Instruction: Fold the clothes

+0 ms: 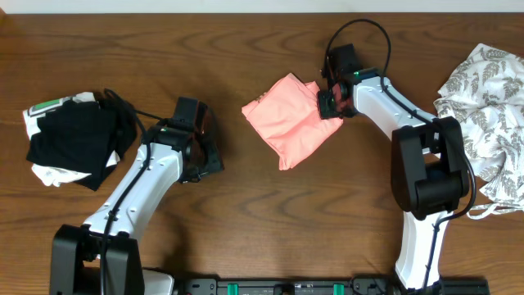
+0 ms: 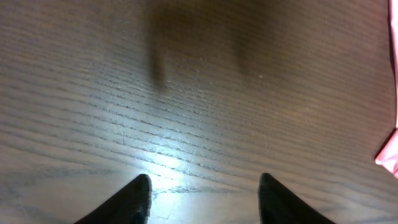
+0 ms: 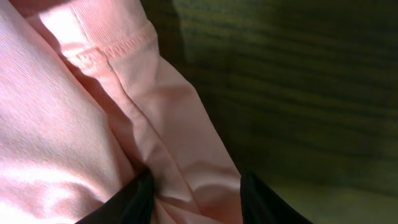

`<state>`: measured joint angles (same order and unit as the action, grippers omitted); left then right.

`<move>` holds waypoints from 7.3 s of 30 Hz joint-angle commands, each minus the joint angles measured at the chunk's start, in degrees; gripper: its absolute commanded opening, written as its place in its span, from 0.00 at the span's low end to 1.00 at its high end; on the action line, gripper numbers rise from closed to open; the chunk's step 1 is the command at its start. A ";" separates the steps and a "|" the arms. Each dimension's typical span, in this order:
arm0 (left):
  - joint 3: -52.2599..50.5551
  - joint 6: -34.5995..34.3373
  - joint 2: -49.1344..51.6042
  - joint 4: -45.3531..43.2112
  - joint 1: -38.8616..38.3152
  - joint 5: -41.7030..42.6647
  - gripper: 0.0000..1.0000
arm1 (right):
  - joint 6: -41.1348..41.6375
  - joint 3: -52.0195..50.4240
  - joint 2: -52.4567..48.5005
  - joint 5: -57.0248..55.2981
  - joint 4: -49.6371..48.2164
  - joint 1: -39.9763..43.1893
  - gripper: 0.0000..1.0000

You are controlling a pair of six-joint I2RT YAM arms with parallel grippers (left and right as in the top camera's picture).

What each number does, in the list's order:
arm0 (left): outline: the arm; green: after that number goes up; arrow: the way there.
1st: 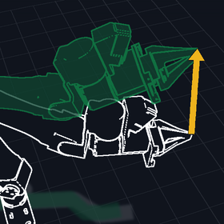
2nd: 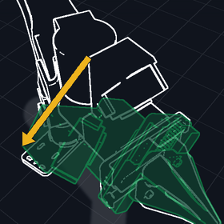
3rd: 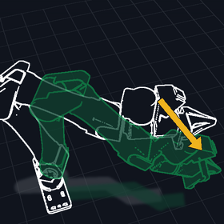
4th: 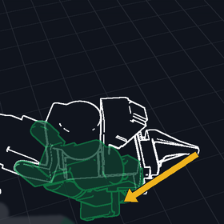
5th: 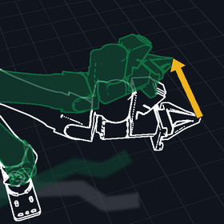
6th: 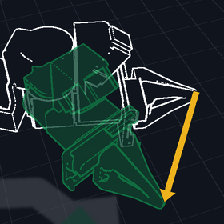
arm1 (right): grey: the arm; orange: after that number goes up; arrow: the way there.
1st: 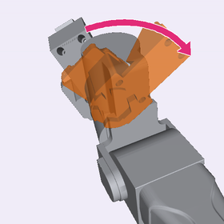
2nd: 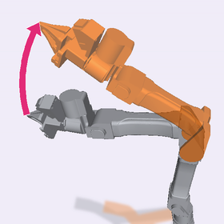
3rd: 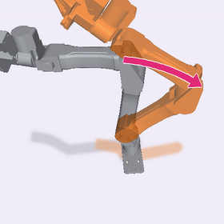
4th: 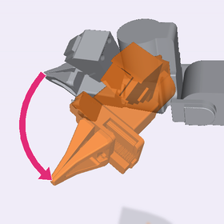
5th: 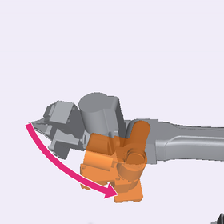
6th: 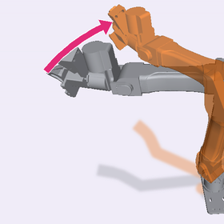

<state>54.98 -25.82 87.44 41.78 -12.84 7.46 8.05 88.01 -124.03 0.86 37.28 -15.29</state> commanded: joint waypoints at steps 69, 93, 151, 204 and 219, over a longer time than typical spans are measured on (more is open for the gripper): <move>-0.55 10.54 0.02 -5.53 8.07 -0.92 0.78 | 0.50 0.70 1.95 17.68 13.14 -5.88 0.81; -0.55 10.54 0.02 -5.55 9.29 -0.90 0.79 | 2.93 -2.86 1.60 21.66 6.67 -10.82 0.86; -0.55 5.14 24.81 -31.58 1.25 31.01 0.39 | 5.18 -4.76 -0.17 22.10 5.53 -10.12 0.64; 5.16 18.14 4.39 -20.26 16.31 0.02 0.06 | 2.12 -2.49 23.69 22.08 14.47 -0.11 0.76; 19.21 24.79 4.39 -13.46 26.80 -8.48 0.06 | 1.66 -2.51 23.69 22.05 15.91 -0.11 0.76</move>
<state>71.88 -2.50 92.77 28.29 11.53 0.78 11.03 85.12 -100.71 22.50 52.88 -16.29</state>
